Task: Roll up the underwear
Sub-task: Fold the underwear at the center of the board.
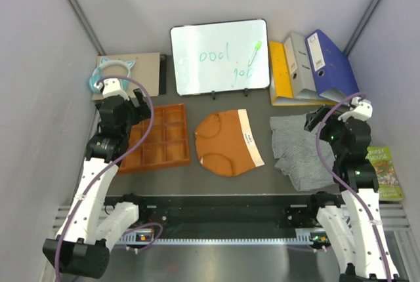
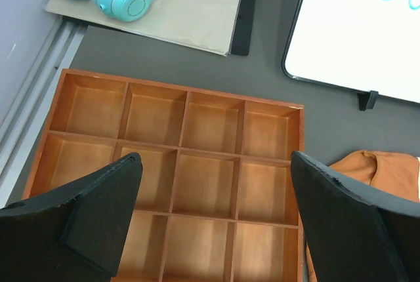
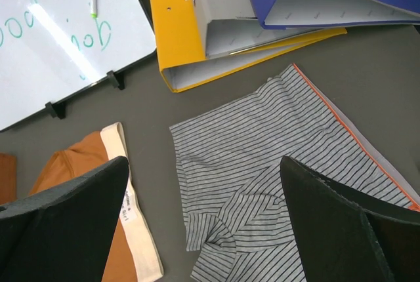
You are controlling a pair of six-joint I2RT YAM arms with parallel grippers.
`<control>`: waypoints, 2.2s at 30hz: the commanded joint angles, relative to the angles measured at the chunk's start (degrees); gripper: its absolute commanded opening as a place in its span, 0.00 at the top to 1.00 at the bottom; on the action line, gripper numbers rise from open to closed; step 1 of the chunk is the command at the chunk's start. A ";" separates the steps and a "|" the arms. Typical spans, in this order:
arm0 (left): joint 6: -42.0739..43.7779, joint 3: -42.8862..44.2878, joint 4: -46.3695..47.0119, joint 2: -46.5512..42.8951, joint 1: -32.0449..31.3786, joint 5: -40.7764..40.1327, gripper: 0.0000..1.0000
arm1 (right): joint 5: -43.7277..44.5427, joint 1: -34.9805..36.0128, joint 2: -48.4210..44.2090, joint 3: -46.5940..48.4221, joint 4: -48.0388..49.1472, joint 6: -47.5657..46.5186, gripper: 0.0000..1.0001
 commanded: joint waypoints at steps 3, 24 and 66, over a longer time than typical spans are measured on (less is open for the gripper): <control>-0.13 0.12 1.22 -1.30 0.17 -2.71 0.01 | 0.69 -0.41 0.38 3.49 -0.58 0.41 0.01; 1.20 -0.50 1.40 1.15 -4.56 7.33 0.16 | -6.86 13.91 11.27 -1.16 1.44 4.62 0.12; -24.91 -3.75 28.29 40.26 -56.43 1.42 0.39 | -5.11 33.52 28.06 -14.00 7.77 21.85 0.47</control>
